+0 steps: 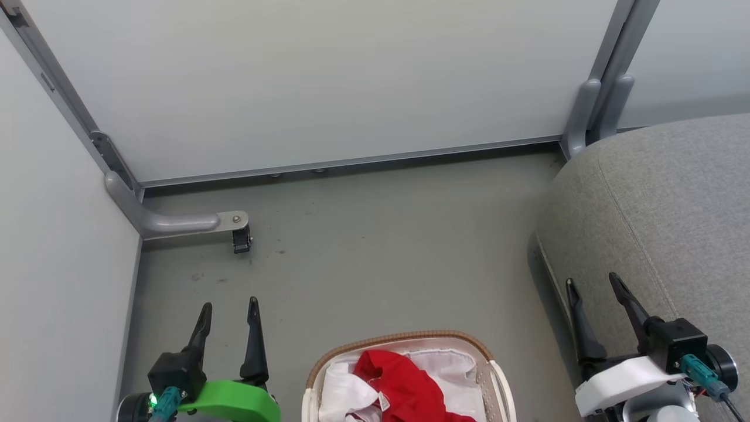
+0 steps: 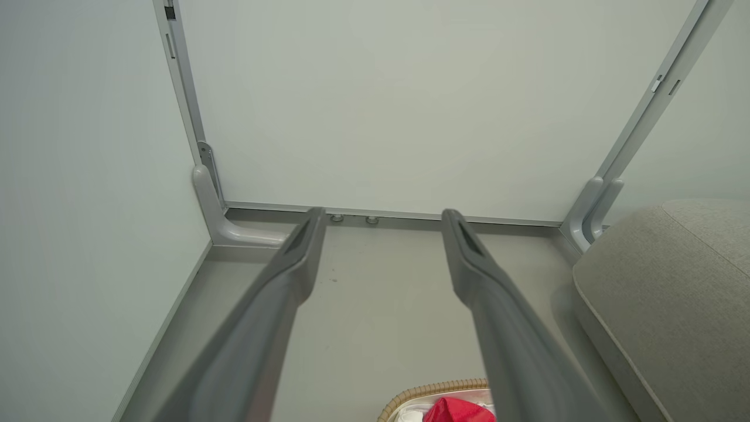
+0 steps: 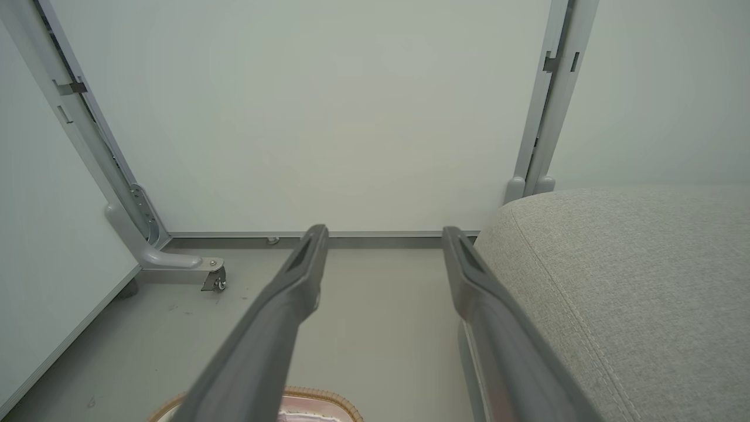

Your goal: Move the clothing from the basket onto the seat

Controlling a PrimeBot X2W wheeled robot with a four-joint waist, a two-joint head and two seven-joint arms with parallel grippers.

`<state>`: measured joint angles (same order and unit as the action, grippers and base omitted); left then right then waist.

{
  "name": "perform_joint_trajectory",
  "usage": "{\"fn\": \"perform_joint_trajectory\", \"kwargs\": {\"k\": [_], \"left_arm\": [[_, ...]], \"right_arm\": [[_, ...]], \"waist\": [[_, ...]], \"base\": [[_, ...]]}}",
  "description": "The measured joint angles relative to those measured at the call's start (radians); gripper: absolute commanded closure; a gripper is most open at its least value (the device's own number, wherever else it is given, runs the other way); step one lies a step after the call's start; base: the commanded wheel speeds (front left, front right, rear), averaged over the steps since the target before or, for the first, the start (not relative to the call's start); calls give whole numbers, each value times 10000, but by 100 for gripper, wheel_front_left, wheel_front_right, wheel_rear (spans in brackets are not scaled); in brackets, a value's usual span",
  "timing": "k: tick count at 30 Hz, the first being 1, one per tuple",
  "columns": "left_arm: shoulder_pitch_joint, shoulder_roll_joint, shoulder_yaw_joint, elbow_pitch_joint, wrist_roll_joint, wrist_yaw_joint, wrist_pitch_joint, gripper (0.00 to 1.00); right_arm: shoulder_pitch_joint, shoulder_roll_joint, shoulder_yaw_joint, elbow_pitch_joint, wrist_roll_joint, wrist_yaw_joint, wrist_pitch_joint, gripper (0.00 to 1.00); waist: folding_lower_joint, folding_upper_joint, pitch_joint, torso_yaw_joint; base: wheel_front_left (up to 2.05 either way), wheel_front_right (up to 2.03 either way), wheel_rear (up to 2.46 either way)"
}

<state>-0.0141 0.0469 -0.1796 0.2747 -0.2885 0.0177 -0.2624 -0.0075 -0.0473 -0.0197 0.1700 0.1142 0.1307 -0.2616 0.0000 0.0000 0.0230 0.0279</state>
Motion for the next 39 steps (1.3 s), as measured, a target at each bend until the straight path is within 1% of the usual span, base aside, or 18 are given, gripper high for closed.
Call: {"fn": "perform_joint_trajectory", "kwargs": {"k": [7, 10, 14, 22, 26, 28, 32, 33, 35, 39], "left_arm": [[-1, 0, -65, -10, 0, 0, 0, 0], [-31, 2, -247, -4, 4, -12, 0, 0], [-316, 6, -673, 113, 82, -140, -2, 0], [-1386, 4, -2408, 1103, 516, -614, -17, 0], [-2243, 2, -3177, 1985, 876, -825, -17, 0], [-2839, 0, -3659, 2824, 1089, -963, -17, 0], [-3872, -2, -4311, 4054, 1371, -1085, -17, 0], [-4044, 0, -4418, 4297, 1394, -1127, -17, 0], [-4458, 4, -4924, 5083, 1559, -1243, -17, 0], [-5161, -12, -5747, 6186, 1728, -1383, -15, 0]], "right_arm": [[-2, 0, -27, -25, -2, 0, 0, 0], [-40, 0, -69, -94, -2, 0, 0, 0], [-201, 0, -249, -157, -48, 0, 0, 0], [-935, -6, -533, -412, -263, 2, 0, 0], [-1478, -6, -606, -583, -261, 2, 0, 0], [-1834, -8, -627, -658, -203, 2, 0, 0], [-2411, -10, -529, -717, -71, 2, 0, 0], [-2532, -8, -512, -729, -52, 4, 0, 0], [-2801, -10, -481, -779, 81, 4, 0, 0], [-3197, -17, -349, -892, 230, 4, 0, 0]], "waist": [[0, 0, 79, -25], [0, 0, 205, -46], [0, 0, 466, -67], [0, 0, 1400, -148], [0, 0, 2038, -235], [0, 0, 2489, -304], [0, 0, 3328, -460], [1, 0, 3509, -501], [1, 0, 3969, -613], [1, 0, 4835, -855]], "base": [[0, 0, 0], [0, 0, 0], [0, 0, 0], [0, 0, 0], [0, 0, 0], [0, 0, 0], [0, 0, 0], [0, 0, 0], [0, 0, 0], [0, 0, 0]]}}
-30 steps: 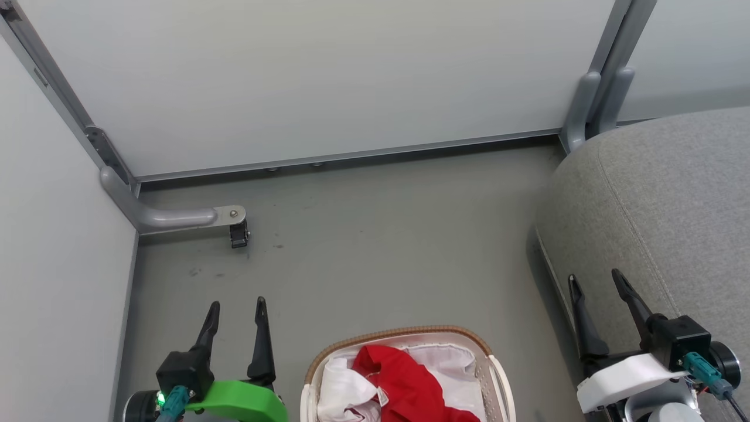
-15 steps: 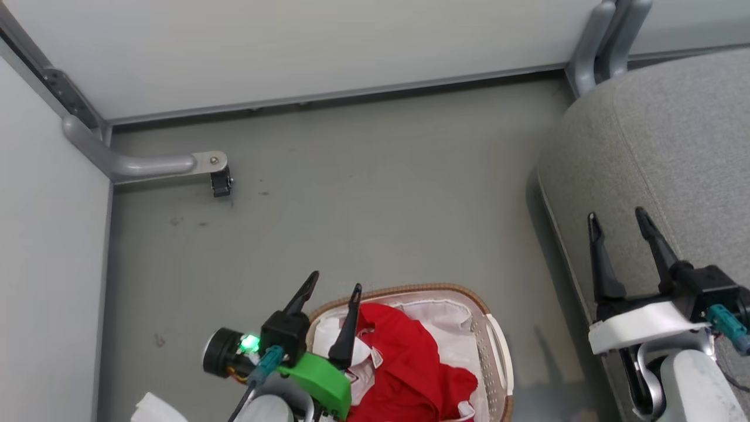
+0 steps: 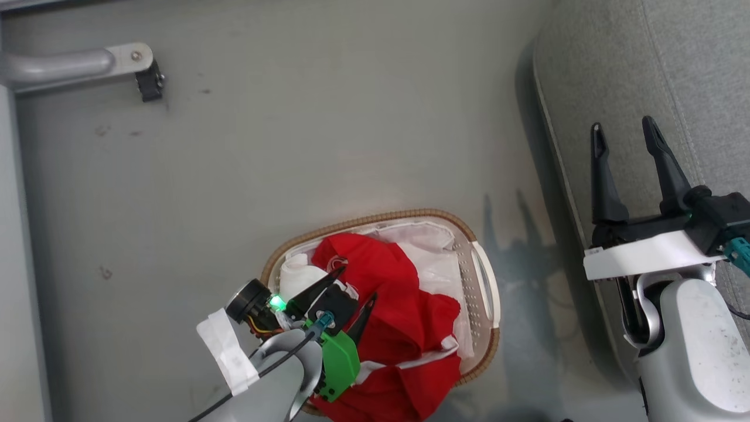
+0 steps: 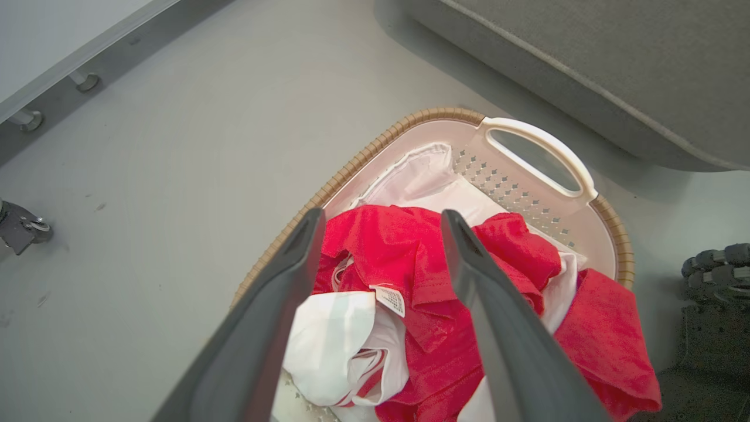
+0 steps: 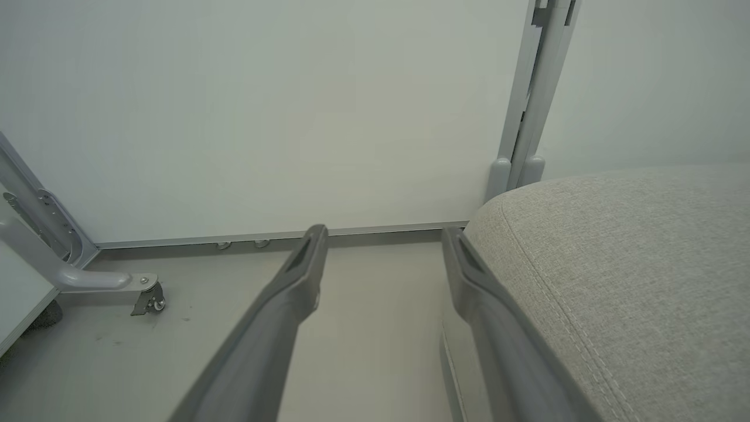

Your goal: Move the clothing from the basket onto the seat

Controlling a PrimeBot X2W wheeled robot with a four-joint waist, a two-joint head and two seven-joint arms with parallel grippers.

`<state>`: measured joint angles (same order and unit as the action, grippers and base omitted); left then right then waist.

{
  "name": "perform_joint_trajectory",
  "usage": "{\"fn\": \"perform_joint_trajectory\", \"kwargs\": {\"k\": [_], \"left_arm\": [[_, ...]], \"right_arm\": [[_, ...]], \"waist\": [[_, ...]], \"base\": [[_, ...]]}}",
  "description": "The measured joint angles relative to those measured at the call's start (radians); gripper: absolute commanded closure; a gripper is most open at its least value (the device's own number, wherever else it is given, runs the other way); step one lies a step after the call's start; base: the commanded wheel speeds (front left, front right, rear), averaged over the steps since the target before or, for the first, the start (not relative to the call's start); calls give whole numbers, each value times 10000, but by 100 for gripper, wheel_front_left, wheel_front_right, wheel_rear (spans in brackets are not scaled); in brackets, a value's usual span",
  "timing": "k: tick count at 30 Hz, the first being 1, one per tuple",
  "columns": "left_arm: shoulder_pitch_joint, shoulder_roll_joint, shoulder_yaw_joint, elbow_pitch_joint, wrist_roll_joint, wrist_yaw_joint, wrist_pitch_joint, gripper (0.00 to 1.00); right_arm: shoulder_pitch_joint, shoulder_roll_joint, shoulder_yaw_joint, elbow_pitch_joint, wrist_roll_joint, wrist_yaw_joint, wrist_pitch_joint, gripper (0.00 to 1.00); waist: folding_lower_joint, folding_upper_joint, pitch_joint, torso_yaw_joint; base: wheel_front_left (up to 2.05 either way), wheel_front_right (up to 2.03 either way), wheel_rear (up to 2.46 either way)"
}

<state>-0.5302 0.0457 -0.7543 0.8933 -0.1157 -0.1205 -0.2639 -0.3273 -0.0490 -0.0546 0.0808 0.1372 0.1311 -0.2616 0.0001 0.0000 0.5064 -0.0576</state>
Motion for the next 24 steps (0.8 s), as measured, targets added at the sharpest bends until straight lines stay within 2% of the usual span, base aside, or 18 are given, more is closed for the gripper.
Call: {"fn": "perform_joint_trajectory", "kwargs": {"k": [6, 16, 24], "left_arm": [[-711, -4, -980, 1053, 128, -69, -2, 0], [-1448, 27, -1735, 1839, 481, -82, 0, 0], [-1837, 155, -1839, 2439, 610, 324, 0, 0]], "right_arm": [[-441, -4, 215, -153, 244, 0, 0, 0], [-738, 0, 460, -234, 713, 0, 0, 0], [-891, -2, 686, -222, 1072, 0, 0, 0]], "waist": [[1, 0, 1201, -395], [0, 0, 2705, -1142], [-1, 0, 3273, -1784]], "base": [[0, 0, 0], [0, 0, 0], [0, 0, 0]]}}
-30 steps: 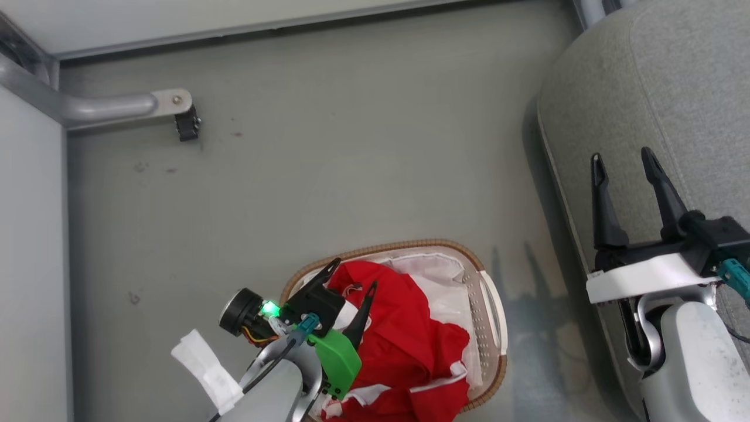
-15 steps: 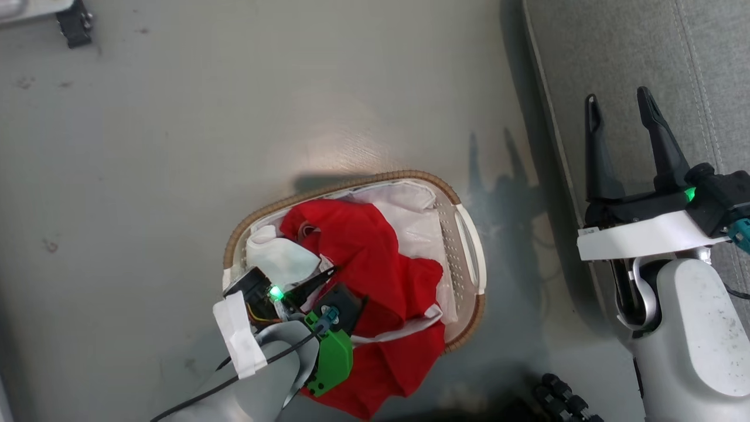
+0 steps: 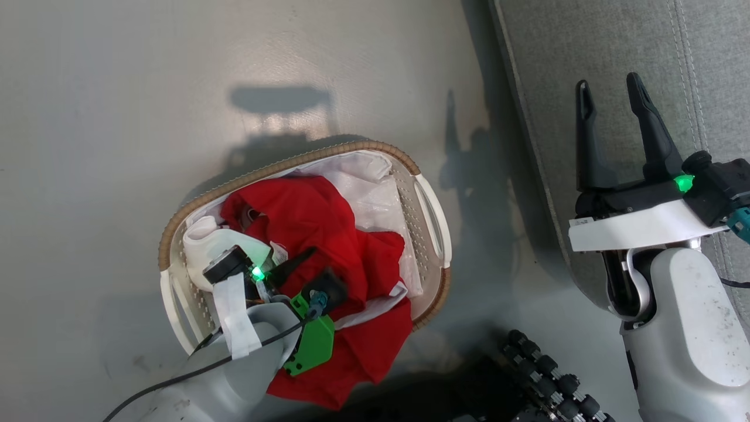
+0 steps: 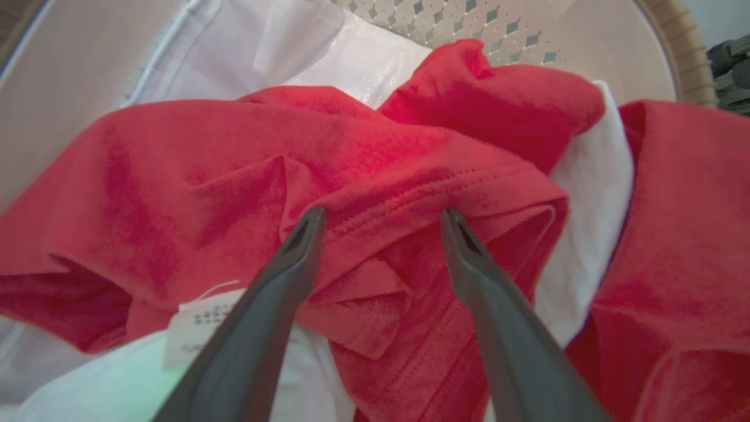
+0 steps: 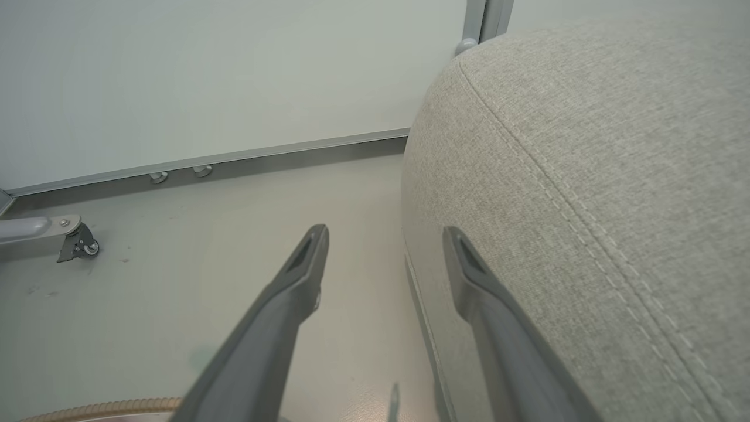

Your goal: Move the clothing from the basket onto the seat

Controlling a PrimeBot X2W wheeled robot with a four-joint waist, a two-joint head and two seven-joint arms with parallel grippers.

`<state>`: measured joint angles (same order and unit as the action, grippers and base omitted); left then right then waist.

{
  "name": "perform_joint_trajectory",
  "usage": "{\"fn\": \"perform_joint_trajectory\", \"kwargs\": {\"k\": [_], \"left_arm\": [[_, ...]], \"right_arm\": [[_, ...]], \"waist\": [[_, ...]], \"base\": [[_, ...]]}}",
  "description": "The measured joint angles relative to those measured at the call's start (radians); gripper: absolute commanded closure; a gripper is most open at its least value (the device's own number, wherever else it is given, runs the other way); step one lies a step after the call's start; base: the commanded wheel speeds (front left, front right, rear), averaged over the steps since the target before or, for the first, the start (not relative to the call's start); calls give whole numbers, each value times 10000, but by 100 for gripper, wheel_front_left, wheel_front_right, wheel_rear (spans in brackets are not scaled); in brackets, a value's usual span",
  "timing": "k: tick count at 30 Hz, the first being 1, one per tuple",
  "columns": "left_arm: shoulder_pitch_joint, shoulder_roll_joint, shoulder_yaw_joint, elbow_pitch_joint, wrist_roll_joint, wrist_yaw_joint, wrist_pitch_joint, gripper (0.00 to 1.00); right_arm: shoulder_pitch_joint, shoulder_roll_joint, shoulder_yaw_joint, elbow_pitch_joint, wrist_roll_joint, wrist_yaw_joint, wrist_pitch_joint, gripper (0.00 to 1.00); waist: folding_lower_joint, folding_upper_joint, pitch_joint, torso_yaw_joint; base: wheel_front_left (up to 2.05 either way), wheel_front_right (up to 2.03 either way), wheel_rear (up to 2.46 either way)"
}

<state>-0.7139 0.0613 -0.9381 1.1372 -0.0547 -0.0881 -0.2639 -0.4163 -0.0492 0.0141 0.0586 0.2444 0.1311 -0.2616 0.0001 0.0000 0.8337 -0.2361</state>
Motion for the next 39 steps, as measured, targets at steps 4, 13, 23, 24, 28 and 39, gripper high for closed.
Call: {"fn": "perform_joint_trajectory", "kwargs": {"k": [4, 13, 23, 24, 28, 39], "left_arm": [[-273, 38, -368, 336, 339, 203, -2, 0], [-630, 59, -489, 792, 378, 566, -2, 0], [-927, -2, -502, 972, 163, 830, -2, 4], [-958, -4, -508, 1011, 138, 825, -2, 25], [-1041, -35, -531, 1145, 35, 779, -2, 100], [-639, 46, -251, -523, -558, 598, 0, 100]], "right_arm": [[-24, 2, 104, -6, 125, 0, 0, 0], [-65, 2, 253, -10, 295, 0, 0, 0], [-102, 2, 391, -44, 380, 0, 0, 0], [-105, 2, 397, -44, 380, 0, 0, 0], [-137, 2, 384, -46, 382, 0, 0, 0], [-146, 6, 159, 178, 228, 0, 0, 0]], "waist": [[0, 0, 184, -256], [0, 0, 489, -635], [0, 0, 656, -778], [0, 0, 672, -782], [0, 0, 714, -758], [-1, 0, 184, -394]], "base": [[0, 0, 0], [0, 0, 0], [0, 0, 0], [0, 0, 0], [0, 0, 0], [0, 0, 0]]}}
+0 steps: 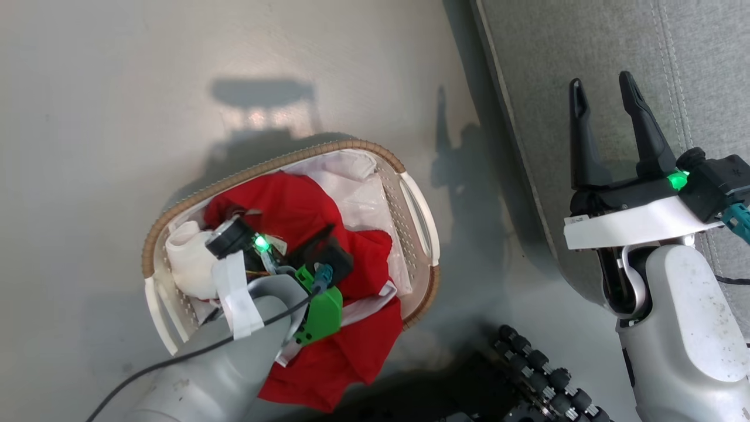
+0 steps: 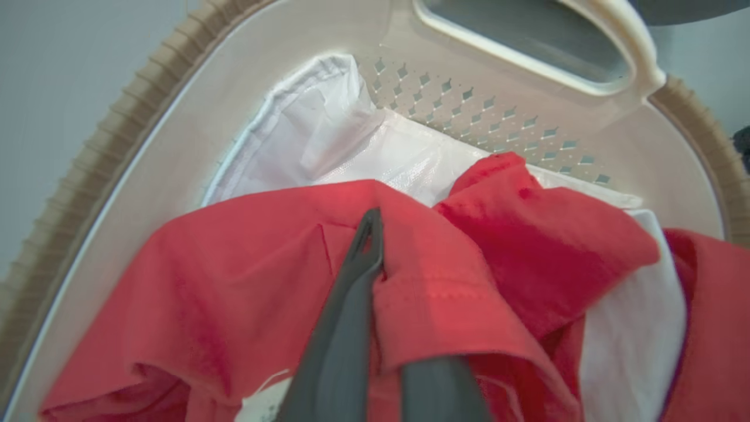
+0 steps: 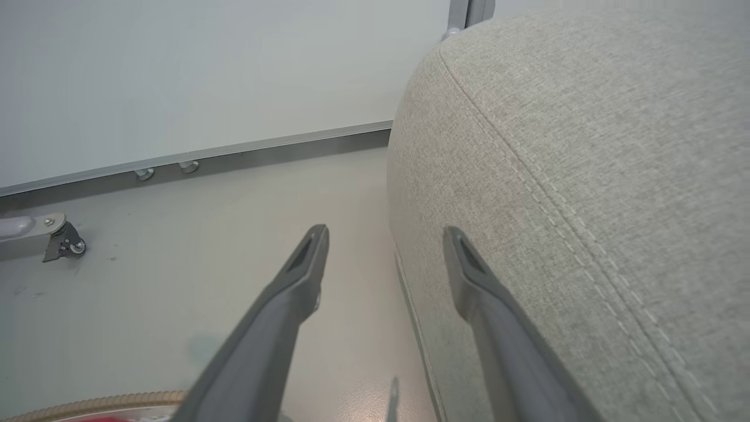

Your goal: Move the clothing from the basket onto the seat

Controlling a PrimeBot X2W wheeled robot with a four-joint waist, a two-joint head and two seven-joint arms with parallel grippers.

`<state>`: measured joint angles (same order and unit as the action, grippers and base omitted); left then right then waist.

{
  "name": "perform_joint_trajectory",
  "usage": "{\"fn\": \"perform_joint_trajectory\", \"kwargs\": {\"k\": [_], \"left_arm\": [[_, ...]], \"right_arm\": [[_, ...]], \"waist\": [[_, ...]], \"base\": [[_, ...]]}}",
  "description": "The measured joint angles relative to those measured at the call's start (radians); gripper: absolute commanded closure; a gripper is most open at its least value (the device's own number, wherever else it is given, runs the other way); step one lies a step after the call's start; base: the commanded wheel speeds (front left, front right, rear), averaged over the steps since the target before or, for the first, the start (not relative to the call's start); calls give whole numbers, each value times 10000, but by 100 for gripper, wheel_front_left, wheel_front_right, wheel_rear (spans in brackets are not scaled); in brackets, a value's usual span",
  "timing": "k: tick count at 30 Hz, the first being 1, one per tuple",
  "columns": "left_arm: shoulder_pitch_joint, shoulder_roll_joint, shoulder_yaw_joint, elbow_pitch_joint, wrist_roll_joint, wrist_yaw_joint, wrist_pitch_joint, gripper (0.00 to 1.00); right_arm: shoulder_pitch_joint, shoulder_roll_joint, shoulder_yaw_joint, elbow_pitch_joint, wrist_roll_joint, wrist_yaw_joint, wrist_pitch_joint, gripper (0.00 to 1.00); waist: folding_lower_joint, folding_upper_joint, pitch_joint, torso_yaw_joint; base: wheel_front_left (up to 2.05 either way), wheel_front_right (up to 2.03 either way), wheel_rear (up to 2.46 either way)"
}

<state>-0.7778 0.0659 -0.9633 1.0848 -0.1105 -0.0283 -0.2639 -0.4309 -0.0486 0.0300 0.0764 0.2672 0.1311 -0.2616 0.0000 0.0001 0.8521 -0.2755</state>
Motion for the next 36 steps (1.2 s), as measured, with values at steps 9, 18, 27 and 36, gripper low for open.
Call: {"fn": "perform_joint_trajectory", "kwargs": {"k": [9, 18, 27, 36], "left_arm": [[1119, 493, 311, -2638, -226, -165, 2, 100], [2101, 1087, 947, -5074, -627, -464, 0, 100], [1884, 1455, 1120, -6226, -523, -836, 2, 100], [465, 1808, 874, -6683, -600, -966, 2, 100]], "right_arm": [[358, 8, -362, 274, -558, 2, 0, 0], [1223, 8, -583, 554, -1197, 2, 0, 0], [2306, 8, -378, 836, -1494, 2, 0, 0], [2999, 8, 0, 957, -1634, 2, 0, 0]], "waist": [[0, 0, -1150, 360], [0, 0, -2780, 855], [-1, 0, -4665, 1351], [-1, 0, -6562, 1726]], "base": [[0, 0, 0], [0, 0, 0], [0, 0, 0], [0, 0, 0]]}}
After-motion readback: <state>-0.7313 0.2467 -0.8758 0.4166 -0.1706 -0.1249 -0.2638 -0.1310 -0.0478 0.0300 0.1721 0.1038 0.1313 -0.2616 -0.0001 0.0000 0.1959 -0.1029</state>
